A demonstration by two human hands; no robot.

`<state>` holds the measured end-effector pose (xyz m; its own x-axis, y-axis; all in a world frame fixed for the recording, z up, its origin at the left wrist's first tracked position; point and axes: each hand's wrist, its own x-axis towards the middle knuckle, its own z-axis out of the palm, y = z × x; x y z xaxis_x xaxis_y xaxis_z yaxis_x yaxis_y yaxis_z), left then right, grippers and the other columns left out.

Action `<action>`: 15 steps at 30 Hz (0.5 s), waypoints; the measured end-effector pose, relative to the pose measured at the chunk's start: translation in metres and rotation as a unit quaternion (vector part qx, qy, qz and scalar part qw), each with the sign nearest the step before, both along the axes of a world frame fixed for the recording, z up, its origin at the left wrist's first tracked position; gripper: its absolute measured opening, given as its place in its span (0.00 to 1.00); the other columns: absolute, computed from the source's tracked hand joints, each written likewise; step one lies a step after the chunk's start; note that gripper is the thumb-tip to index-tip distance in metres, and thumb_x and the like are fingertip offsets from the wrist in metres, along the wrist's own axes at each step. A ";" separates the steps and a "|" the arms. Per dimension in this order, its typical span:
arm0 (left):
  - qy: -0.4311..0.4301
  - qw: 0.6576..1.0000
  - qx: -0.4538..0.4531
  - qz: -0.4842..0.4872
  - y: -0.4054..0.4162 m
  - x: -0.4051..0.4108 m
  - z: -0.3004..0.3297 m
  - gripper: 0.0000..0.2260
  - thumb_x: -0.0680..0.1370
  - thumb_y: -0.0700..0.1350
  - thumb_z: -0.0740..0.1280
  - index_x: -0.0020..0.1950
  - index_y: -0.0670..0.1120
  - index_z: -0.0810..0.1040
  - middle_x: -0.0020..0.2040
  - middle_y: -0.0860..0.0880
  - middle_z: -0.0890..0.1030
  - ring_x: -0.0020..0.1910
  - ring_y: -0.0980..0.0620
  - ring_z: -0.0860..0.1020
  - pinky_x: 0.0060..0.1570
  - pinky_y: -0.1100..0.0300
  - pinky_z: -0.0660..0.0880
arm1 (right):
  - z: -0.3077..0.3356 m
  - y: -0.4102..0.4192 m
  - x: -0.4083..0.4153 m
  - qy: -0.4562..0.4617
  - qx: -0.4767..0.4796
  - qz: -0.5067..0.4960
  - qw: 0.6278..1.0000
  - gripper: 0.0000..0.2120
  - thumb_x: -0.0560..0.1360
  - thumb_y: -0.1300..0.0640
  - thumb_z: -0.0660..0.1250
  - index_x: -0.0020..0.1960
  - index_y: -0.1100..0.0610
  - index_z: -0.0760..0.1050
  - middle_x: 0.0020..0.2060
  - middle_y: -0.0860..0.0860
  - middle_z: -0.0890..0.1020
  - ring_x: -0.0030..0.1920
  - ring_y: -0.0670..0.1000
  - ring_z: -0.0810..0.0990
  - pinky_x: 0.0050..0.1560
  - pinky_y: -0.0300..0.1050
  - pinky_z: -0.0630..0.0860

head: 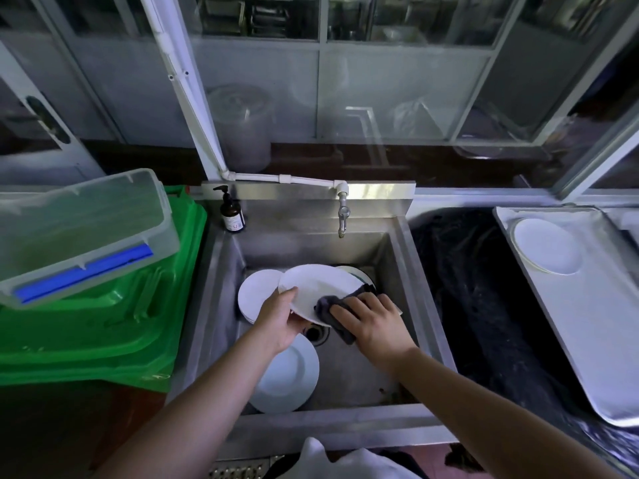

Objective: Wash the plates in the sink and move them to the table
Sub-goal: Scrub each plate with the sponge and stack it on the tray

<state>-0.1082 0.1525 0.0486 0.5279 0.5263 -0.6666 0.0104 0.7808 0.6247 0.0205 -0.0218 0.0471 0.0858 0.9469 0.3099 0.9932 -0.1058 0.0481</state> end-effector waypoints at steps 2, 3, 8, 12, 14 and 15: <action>0.128 0.965 0.208 -0.098 0.004 -0.004 -0.006 0.30 0.81 0.52 0.65 0.82 0.54 0.59 0.76 0.47 0.71 0.69 0.43 0.74 0.68 0.46 0.73 | 0.006 0.002 0.007 0.000 -0.001 0.010 1.000 0.19 0.73 0.55 0.68 0.64 0.49 0.76 0.52 0.48 0.80 0.48 0.57 0.79 0.45 0.51 0.71; 0.173 0.916 0.328 -0.153 0.007 -0.007 -0.007 0.33 0.81 0.58 0.64 0.83 0.54 0.56 0.78 0.51 0.67 0.75 0.47 0.69 0.74 0.50 0.66 | 0.009 0.002 0.012 0.003 -0.003 0.017 1.000 0.18 0.73 0.55 0.67 0.63 0.49 0.76 0.51 0.48 0.80 0.48 0.57 0.79 0.45 0.51 0.70; 0.130 0.573 0.615 -0.526 0.028 -0.019 -0.012 0.37 0.73 0.75 0.57 0.79 0.62 0.63 0.81 0.61 0.59 0.80 0.65 0.47 0.79 0.41 0.40 | 0.026 0.001 0.044 -0.006 -0.051 0.071 0.996 0.19 0.74 0.56 0.65 0.64 0.48 0.74 0.53 0.48 0.81 0.49 0.57 0.80 0.45 0.51 0.75; 0.096 0.454 0.710 -0.530 0.021 -0.008 -0.006 0.26 0.76 0.61 0.63 0.74 0.61 0.66 0.73 0.62 0.71 0.72 0.54 0.70 0.74 0.48 0.61 | 0.035 0.004 0.055 -0.009 -0.060 0.118 0.991 0.18 0.75 0.57 0.63 0.64 0.47 0.74 0.55 0.47 0.81 0.51 0.56 0.80 0.48 0.51 0.76; 0.066 0.525 0.672 -0.518 0.016 -0.003 -0.003 0.16 0.79 0.53 0.63 0.68 0.59 0.72 0.66 0.60 0.76 0.64 0.50 0.76 0.62 0.52 0.72 | 0.039 0.006 0.057 0.004 -0.056 0.133 0.989 0.17 0.77 0.57 0.63 0.65 0.47 0.74 0.57 0.46 0.81 0.53 0.56 0.80 0.51 0.52 0.76; 0.071 0.556 0.640 -0.525 0.012 -0.003 0.000 0.14 0.81 0.51 0.64 0.67 0.59 0.74 0.64 0.60 0.77 0.60 0.51 0.77 0.58 0.55 0.73 | 0.041 0.006 0.058 0.010 -0.055 0.136 0.989 0.17 0.77 0.56 0.63 0.65 0.47 0.74 0.58 0.46 0.81 0.54 0.56 0.80 0.52 0.52 0.76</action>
